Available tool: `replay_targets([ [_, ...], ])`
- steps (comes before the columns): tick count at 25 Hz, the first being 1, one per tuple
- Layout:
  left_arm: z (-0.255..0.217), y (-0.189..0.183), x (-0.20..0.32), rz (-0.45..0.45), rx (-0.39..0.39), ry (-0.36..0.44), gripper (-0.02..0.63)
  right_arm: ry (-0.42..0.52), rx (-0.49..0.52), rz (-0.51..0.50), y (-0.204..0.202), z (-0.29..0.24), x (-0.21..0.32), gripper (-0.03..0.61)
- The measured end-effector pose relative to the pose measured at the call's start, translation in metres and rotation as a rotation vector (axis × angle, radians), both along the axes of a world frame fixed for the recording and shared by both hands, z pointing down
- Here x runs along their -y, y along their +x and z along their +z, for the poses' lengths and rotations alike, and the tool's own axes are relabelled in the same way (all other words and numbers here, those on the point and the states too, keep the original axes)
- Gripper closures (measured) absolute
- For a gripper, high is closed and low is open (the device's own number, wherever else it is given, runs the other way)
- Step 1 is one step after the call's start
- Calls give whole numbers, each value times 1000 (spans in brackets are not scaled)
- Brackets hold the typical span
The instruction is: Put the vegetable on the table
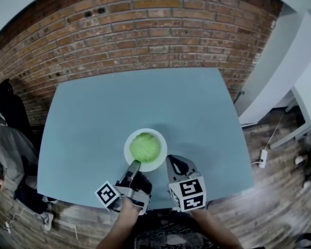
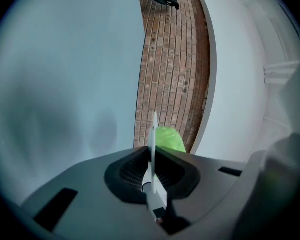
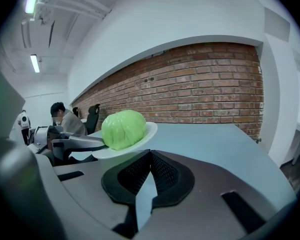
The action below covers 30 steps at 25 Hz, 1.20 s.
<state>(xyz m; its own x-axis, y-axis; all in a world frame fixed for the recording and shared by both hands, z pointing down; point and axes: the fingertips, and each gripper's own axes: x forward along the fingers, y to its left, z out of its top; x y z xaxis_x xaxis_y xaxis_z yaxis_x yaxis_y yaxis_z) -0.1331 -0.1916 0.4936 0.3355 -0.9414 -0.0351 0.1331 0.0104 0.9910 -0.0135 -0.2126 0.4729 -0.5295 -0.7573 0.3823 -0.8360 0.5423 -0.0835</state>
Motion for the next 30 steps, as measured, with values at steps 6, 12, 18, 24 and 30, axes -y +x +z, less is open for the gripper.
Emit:
replay_targets([
  [6,16,1,7,62,6,-18,592,-9,-15,52,3,7,1,571],
  [12,37,4,9,117,28,-43,591,-15,-29,77,1,9,2,571],
  [18,57,8,12,169,61,-63,591,-18,-41,90,1,10,4,571],
  [24,79,14,17,210,134,-101,589,-22,-47,90,3,12,8,571],
  [30,100,17,19,228,187,-162,586,-32,-55,77,1,16,11,571],
])
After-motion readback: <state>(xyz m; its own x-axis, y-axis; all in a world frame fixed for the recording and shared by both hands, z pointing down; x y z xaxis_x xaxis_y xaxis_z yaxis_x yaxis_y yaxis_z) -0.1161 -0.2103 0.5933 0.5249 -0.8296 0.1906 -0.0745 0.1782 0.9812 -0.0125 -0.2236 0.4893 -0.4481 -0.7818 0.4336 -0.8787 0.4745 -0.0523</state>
